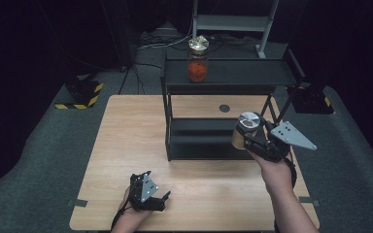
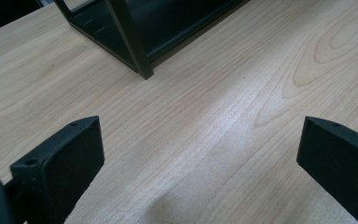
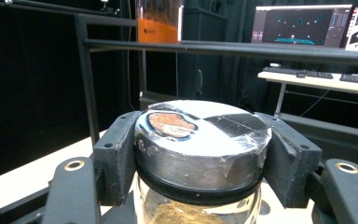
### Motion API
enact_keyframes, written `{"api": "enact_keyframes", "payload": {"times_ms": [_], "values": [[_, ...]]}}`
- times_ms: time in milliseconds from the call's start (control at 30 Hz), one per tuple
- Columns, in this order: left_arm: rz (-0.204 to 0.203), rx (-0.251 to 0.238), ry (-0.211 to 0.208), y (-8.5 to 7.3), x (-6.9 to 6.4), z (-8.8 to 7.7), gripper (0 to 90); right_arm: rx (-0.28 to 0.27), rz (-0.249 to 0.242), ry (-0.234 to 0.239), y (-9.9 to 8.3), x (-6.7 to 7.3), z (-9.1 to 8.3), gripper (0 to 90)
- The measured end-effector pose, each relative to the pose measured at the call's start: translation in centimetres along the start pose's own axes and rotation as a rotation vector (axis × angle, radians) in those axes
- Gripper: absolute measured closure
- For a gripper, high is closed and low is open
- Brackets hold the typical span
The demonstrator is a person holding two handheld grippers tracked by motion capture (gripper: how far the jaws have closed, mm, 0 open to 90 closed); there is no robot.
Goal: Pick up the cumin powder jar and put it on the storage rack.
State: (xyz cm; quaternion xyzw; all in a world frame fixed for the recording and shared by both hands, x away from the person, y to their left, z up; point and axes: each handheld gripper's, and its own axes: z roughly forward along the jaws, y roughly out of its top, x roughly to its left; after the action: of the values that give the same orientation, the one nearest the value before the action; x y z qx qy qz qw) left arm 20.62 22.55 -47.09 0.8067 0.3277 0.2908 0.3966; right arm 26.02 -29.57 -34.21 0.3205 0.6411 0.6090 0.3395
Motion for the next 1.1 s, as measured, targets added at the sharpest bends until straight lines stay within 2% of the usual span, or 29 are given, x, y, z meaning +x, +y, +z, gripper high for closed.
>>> {"api": "enact_keyframes", "payload": {"times_ms": [467,767,1100], "values": [[0.010,-0.007,-0.009,-0.1,0.1,-0.1,0.9,-0.043,-0.032,-0.015,3.6,-0.2,1.0,34.2],[0.009,-0.011,-0.009,-0.2,0.1,-0.1,0.9,-0.073,-0.074,-0.036,6.3,-0.2,1.7,34.2],[0.008,-0.013,-0.006,-0.2,0.0,-0.1,0.9,-0.095,-0.075,-0.048,8.9,-0.2,2.6,34.2]]}}
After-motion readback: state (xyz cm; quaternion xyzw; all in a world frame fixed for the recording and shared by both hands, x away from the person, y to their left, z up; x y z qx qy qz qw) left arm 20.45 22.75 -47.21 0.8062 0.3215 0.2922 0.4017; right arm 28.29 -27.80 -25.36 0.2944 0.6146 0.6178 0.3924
